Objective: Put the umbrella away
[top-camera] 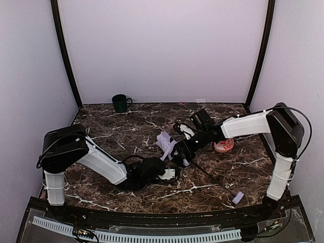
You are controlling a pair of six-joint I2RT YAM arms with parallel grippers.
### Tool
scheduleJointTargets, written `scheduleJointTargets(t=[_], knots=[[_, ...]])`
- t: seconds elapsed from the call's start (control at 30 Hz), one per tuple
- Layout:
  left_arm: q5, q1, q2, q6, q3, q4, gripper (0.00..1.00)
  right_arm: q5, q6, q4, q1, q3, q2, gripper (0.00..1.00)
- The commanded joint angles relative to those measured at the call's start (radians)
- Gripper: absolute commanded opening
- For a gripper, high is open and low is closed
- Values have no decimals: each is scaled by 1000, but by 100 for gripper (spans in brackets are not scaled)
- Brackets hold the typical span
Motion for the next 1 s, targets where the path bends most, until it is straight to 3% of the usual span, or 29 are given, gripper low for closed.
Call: scheduleJointTargets(t=[0.0,0.13,0.43,0.7,0.8,0.97], knots=[[60,20,69,15,-69,-190,0,8,-101,-45,-6,39,-95,100],[55,20,69,15,-72,-186,0,34,-88,-64,-3,88,-128,100],[59,20,69,17,-72,-184,0,194,194,136,38,53,-41,100],[62,20,69,13,-72,-186,0,192,166,130,89,51,75,99],[63,20,69,13,-72,-185,0,215,154,94,94,50,114,95],[64,20,57,4,-72,-186,0,263,129,65,94,52,150,76]])
